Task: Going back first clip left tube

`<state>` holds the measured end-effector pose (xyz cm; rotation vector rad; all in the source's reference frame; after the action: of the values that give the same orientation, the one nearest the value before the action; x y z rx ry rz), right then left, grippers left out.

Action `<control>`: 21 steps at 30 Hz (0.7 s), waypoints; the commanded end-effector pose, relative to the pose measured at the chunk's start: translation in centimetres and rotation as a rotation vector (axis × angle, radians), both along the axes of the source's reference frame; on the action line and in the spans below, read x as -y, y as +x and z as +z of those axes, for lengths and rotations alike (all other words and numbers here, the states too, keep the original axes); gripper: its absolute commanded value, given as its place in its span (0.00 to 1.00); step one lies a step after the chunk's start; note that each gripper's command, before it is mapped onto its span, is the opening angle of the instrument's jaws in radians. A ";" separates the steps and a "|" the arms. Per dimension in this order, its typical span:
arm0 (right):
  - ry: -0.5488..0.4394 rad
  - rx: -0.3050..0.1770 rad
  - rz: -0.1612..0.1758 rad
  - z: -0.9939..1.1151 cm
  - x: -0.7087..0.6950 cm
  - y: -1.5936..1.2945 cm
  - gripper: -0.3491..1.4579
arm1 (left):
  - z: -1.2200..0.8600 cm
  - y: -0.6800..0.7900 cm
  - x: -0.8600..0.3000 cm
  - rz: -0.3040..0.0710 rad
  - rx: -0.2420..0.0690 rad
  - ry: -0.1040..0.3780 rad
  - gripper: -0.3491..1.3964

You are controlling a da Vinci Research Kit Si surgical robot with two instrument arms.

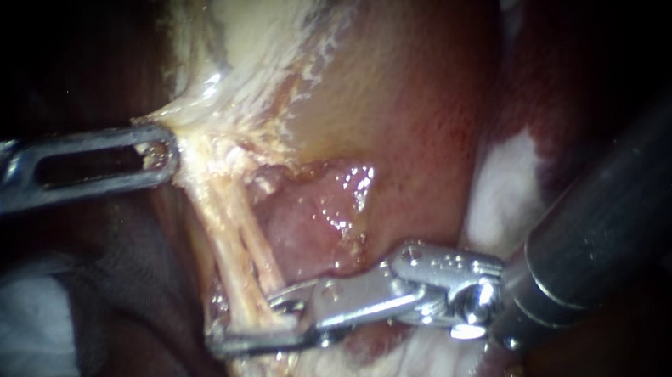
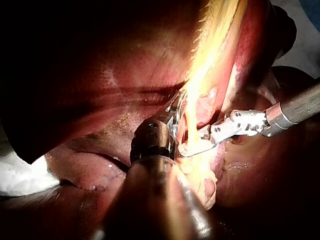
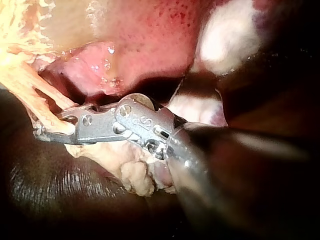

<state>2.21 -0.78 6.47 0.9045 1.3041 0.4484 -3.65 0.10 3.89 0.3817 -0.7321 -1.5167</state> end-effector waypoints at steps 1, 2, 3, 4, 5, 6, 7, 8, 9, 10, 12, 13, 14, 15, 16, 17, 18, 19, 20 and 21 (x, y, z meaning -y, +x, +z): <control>0.000 0.000 0.000 -0.01 0.00 0.00 0.00 | -0.01 0.00 0.00 0.000 0.000 0.000 0.00; 0.000 0.000 0.000 -0.01 0.00 0.00 0.00 | -0.01 0.00 0.00 0.000 0.000 0.000 0.00; 0.000 0.000 -0.001 -0.01 0.00 0.00 0.00 | -0.01 0.00 0.00 0.000 0.000 0.000 0.00; 0.000 -0.003 -0.004 -0.01 0.00 0.00 0.00 | -0.01 0.00 0.00 0.000 0.000 0.000 0.00; 0.001 -0.007 -0.009 -0.01 0.00 0.00 0.03 | -0.01 0.00 0.00 0.000 0.000 0.000 0.00; 0.001 -0.009 -0.011 -0.01 0.00 0.00 0.15 | -0.01 0.00 0.00 0.000 0.000 0.000 0.00; 0.001 -0.011 -0.014 -0.01 0.00 0.01 0.25 | -0.01 0.00 0.00 0.000 0.000 0.000 0.00; -0.021 -0.017 -0.014 -0.01 -0.01 0.02 0.36 | -0.02 0.00 0.00 0.000 0.000 0.000 0.00; -0.050 -0.021 -0.013 -0.01 -0.02 0.04 0.41 | -0.02 0.00 0.00 -0.001 -0.001 0.000 0.00; -0.072 -0.029 -0.011 -0.01 -0.02 0.06 0.44 | -0.02 0.00 0.01 -0.001 -0.001 0.000 0.00; -0.109 -0.034 0.018 0.00 -0.03 0.10 0.49 | -0.03 -0.01 0.01 -0.001 -0.001 0.000 0.00; -0.133 -0.038 0.029 0.00 -0.04 0.12 0.50 | -0.04 -0.01 0.02 -0.001 -0.001 0.000 0.00; -0.169 -0.040 0.044 0.01 -0.06 0.14 0.52 | -0.04 -0.01 0.02 -0.002 -0.001 0.000 0.00; -0.188 -0.037 0.050 0.01 -0.07 0.15 0.52 | -0.05 -0.01 0.02 -0.002 -0.002 0.000 0.00; -0.216 -0.043 0.054 0.02 -0.08 0.15 0.52 | -0.06 -0.02 0.03 -0.003 -0.002 0.000 0.00; -0.232 -0.046 0.054 0.02 -0.09 0.16 0.52 | -0.07 -0.02 0.04 -0.003 -0.002 0.000 0.00; -0.248 -0.052 0.057 0.02 -0.11 0.15 0.52 | -0.08 -0.02 0.04 -0.004 -0.003 0.000 0.00; -0.264 -0.057 0.059 0.02 -0.13 0.15 0.52 | -0.10 -0.03 0.05 -0.005 -0.003 0.000 0.00; -0.281 -0.058 0.065 0.02 -0.15 0.14 0.52 | -0.10 -0.03 0.05 -0.005 -0.004 0.000 0.00; -0.304 -0.054 0.073 0.02 -0.19 0.13 0.52 | -0.11 -0.03 0.06 -0.006 -0.004 0.000 0.00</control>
<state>2.32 -0.58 6.50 0.6073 1.4153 0.2641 -3.69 0.04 3.78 0.3775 -0.7313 -1.5220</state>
